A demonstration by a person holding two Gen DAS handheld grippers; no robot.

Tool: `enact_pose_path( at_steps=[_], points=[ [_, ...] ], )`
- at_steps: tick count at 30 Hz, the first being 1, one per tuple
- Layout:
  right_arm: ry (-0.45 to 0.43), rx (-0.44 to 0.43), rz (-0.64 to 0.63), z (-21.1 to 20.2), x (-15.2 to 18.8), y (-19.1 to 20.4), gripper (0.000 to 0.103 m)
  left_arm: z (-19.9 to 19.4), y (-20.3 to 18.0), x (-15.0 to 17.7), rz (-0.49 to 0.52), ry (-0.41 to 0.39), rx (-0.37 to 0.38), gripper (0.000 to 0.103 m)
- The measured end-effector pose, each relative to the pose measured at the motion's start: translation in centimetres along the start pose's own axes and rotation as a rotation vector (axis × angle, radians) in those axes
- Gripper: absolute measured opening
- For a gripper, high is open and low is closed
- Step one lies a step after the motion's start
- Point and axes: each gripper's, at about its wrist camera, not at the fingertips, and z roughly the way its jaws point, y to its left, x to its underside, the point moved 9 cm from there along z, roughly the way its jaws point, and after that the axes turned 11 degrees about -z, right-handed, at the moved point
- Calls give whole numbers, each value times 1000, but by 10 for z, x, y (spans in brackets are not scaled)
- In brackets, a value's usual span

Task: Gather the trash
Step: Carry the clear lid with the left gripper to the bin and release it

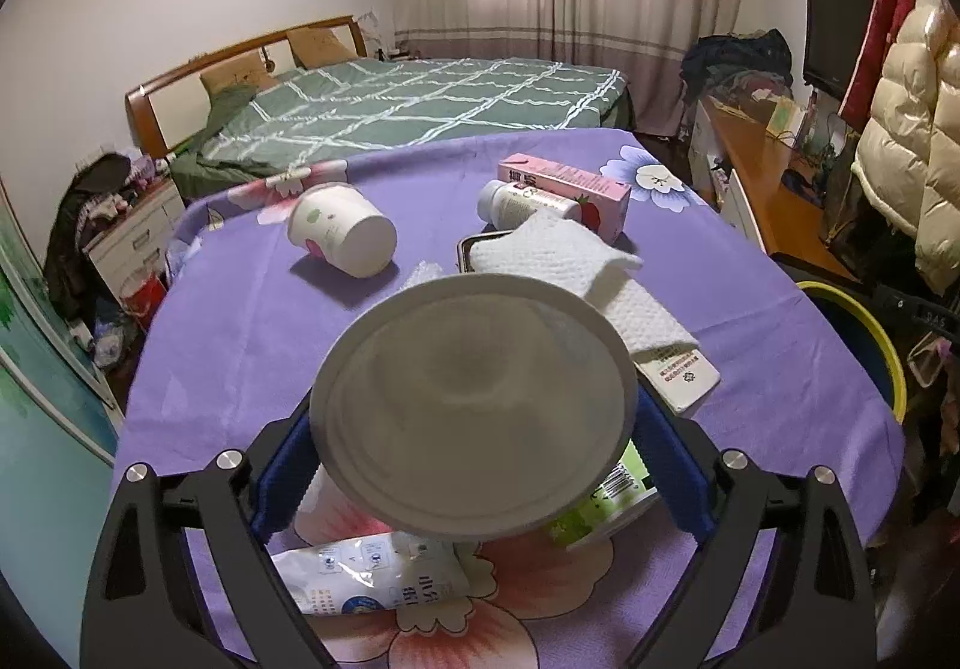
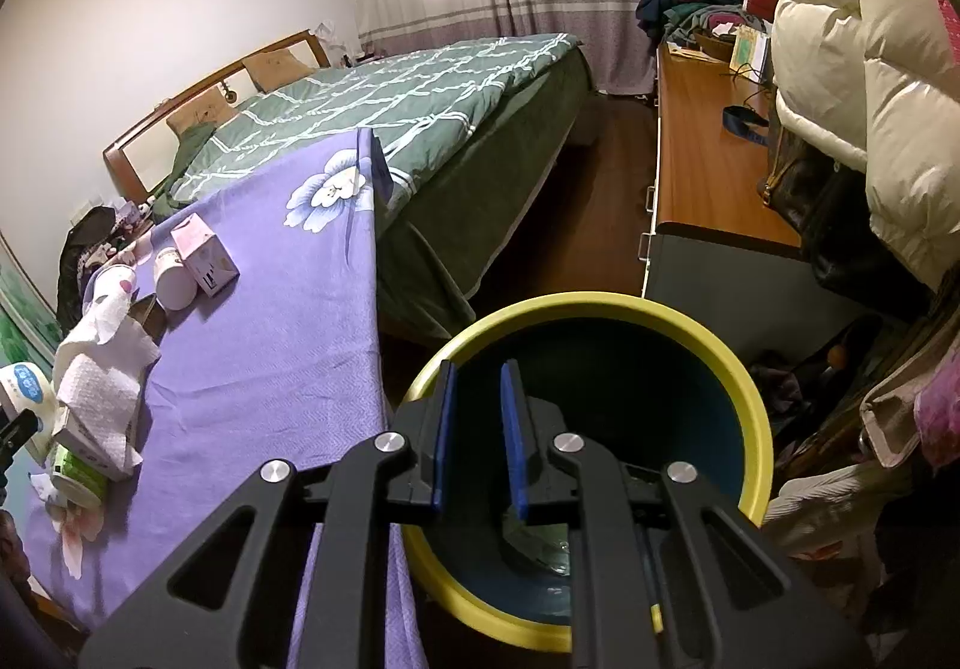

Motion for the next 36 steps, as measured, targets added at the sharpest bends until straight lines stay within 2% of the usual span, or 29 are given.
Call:
enact_pose_path(
  at_steps=[7,13,19,22,28,36],
  points=[
    [-9,-3,15,-6,4,-5,15,-26,-15,-10,29,-44,14,93],
    [-22,11,41,-17,10,-20,15,-47,-58,-20,76,-64,82,93],
    [-28,50,70,-32,22,-47,15,-47,-132,-25,155,-61,210,93],
    [-30,76,85,-42,30,-62,15,-37,-182,-24,199,-28,289,93],
    [-37,131,125,-57,44,-95,15,-11,-280,-8,300,40,398,93],
    [-16,188,167,-64,64,-127,15,45,-374,28,396,140,437,93]
  ],
)
